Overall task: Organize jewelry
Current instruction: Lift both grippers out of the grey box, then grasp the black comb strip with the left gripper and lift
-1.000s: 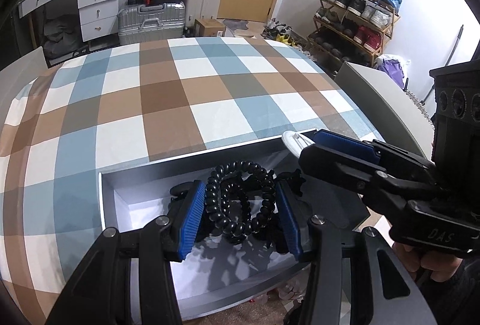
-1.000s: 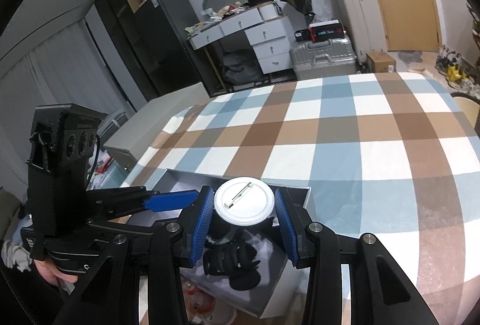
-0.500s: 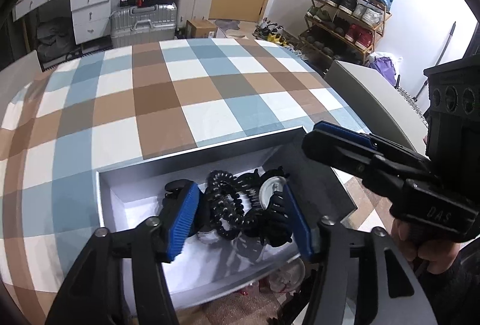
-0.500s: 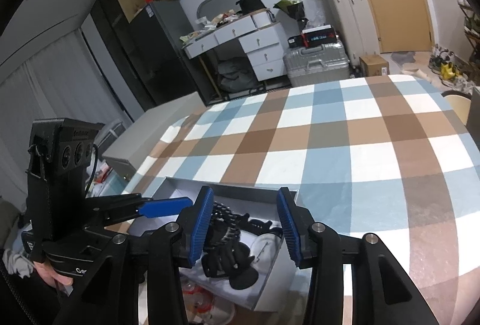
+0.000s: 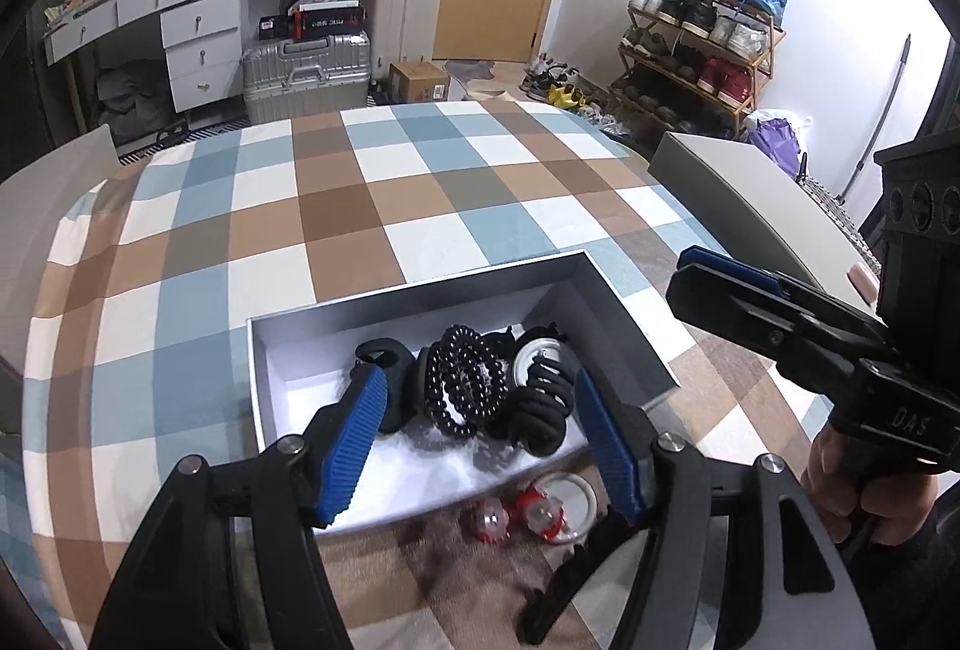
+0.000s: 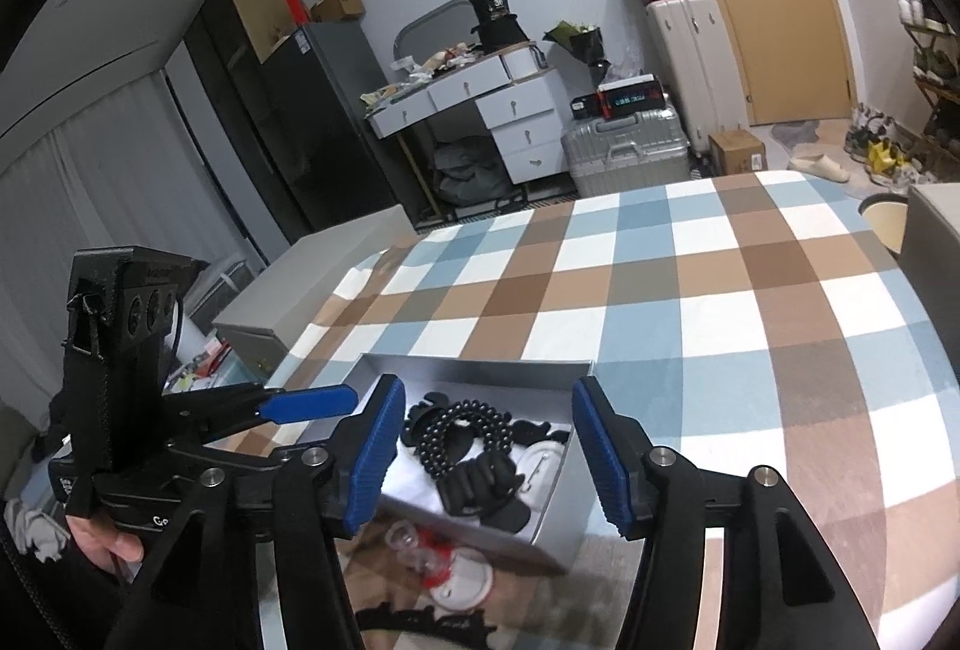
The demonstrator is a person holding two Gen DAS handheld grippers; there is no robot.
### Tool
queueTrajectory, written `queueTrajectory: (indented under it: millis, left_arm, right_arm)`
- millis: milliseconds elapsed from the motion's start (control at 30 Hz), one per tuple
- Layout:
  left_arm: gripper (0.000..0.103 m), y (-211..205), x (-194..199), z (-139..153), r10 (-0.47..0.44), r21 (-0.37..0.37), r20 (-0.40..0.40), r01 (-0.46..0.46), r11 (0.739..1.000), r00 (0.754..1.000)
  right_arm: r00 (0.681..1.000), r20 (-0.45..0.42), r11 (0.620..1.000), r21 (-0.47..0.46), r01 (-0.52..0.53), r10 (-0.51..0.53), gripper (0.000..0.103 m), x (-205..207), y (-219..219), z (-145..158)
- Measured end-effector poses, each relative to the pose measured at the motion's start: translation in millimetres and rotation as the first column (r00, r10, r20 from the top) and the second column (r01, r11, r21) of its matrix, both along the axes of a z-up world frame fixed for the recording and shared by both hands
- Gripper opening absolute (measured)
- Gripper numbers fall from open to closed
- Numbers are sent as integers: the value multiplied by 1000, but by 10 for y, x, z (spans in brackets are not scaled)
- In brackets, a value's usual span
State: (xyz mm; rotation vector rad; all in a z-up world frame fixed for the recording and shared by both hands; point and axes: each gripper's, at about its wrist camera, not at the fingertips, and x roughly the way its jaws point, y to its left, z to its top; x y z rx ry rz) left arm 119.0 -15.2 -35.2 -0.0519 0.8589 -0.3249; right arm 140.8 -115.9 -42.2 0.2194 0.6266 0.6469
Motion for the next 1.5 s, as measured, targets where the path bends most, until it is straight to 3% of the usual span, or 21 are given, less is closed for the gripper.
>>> queueTrajectory:
  millis: [267,567,733,900,1167,1500]
  left_arm:
    - [64,-14,-199,104,18,1,37,-18,1000,999]
    - [66,-31,-432,117,16,3,54,-17,1000,998]
    - [80,-41,-555,68,19,-1,64,-19,1000,998]
    - [80,-56,-650,-106,24,5,29,-24,1000,999]
    - [81,-157,-645,-526,-24,39,-113,28,999,993]
    - [80,-369,-538,-640,-129,127,-149,148,981,981]
  right_arm:
    - [1000,30,1000,-20,-2,3,78,-285,10,55]
    - [999,52,1000,-23,1,0,92,-599,-34,98]
    - [998,57,1000,-16,18,-17,100,-717,-64,75]
    - [998,50,997,-56,47,-44,101,-803,-76,-75]
    - [996,-6,992,-85,92,-92,103,-878,-182,-356]
    - [990,-63,989,-83,119,-124,103,-898,-326,-534]
